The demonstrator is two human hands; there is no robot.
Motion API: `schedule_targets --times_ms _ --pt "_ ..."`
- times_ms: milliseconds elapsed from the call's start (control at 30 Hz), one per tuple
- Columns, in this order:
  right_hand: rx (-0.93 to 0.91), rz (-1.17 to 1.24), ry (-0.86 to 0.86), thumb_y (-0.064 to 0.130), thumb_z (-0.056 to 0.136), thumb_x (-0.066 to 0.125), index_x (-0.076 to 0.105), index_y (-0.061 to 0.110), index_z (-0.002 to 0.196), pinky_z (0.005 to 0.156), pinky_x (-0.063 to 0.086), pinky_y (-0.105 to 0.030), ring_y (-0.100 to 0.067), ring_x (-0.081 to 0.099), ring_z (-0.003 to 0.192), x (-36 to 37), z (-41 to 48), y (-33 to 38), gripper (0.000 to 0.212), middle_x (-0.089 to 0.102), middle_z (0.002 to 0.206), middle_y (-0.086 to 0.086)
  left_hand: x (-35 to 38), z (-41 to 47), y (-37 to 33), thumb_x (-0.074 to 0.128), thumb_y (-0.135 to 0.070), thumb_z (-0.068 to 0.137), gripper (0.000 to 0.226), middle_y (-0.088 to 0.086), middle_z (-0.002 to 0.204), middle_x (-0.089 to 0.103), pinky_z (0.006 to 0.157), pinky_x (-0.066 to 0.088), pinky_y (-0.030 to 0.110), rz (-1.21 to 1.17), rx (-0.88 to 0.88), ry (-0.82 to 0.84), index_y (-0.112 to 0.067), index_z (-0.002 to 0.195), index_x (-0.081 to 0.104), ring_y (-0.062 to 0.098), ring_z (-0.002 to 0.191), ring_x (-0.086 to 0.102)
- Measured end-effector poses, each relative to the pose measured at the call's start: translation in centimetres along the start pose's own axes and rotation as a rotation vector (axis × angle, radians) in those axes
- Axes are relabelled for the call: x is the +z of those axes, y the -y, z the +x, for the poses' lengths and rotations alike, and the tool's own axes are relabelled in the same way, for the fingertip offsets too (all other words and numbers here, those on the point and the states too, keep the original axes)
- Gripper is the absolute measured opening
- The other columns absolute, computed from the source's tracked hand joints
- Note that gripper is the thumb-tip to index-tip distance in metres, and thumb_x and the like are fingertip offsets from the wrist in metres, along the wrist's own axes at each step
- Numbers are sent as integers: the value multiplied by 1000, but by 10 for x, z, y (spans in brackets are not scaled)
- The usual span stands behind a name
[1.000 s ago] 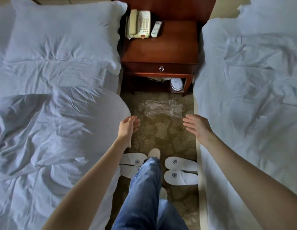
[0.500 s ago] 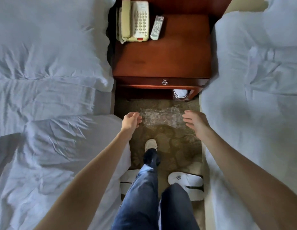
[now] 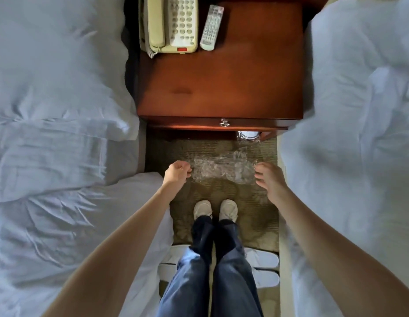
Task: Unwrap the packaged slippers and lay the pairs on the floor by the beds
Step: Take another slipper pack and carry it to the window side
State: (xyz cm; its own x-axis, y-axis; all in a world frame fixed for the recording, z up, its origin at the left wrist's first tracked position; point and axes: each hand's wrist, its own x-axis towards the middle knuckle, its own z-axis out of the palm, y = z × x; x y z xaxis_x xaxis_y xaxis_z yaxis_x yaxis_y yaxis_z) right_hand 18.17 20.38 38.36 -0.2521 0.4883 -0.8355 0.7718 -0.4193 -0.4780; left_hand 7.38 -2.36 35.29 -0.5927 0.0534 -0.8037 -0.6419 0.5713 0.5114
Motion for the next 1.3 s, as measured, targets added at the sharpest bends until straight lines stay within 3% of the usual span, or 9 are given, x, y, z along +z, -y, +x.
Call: schedule_targets --times_ms 200,333,500,667,767,833,1033,1200,1300 --pt "29 19 -7 14 93 57 59 5 114 88 50 -32 -22 60 104 8 83 -20 23 61 102 -5 44 76 5 48 -21 95 28 1 88 65 84 53 38 67 -6 7 -12 119 61 19 89 64" --pt "-30 -5 -28 19 91 60 49 6 133 89 48 -32 -18 57 105 22 152 -42 45 59 120 -7 83 144 24 54 -23 91 38 10 105 67 88 53 43 103 0 24 -13 128 54 28 98 66" --pt "-498 -324 -200 17 90 62 56 4 121 92 43 -25 -23 57 113 51 249 -61 34 62 122 -10 135 236 40 57 -17 92 33 14 117 62 95 50 43 -75 93 -32 -10 123 52 28 106 62" --pt "-744 -481 -315 14 86 62 48 0 130 96 30 -25 -35 47 124 83 361 -53 49 51 133 -21 188 330 26 51 -7 96 32 10 103 54 64 43 22 -325 157 -10 -1 127 46 7 72 53" --pt "-790 -614 -387 20 86 61 44 3 135 110 26 -37 -37 34 134 99 414 -46 55 40 144 -22 206 375 17 51 -9 96 34 11 104 59 80 49 31 -347 233 -16 -1 129 48 18 88 61" --pt "-799 -730 -463 22 85 58 46 2 133 110 27 -41 -38 36 132 107 442 -39 53 40 142 -23 213 398 15 51 -9 97 27 9 106 58 99 46 38 -293 296 -29 -4 123 52 28 109 59" --pt "-659 -748 -642 39 84 61 39 7 137 106 27 -42 -37 37 132 121 478 -21 66 42 141 -19 222 433 27 48 -10 98 29 6 104 55 87 50 35 -202 504 -20 -1 125 48 19 96 59" --pt "-492 -516 -537 55 56 82 28 9 136 103 35 -41 -36 46 126 116 477 -16 106 45 138 -19 226 437 29 49 -10 95 29 7 103 58 78 51 30 -244 510 -27 -1 123 51 19 92 62" --pt "-469 -230 -377 42 57 87 23 7 138 103 44 -36 -29 53 121 116 471 -23 109 48 138 -15 228 434 29 53 -9 93 31 14 106 63 90 52 38 -206 498 7 -2 122 53 30 102 63"
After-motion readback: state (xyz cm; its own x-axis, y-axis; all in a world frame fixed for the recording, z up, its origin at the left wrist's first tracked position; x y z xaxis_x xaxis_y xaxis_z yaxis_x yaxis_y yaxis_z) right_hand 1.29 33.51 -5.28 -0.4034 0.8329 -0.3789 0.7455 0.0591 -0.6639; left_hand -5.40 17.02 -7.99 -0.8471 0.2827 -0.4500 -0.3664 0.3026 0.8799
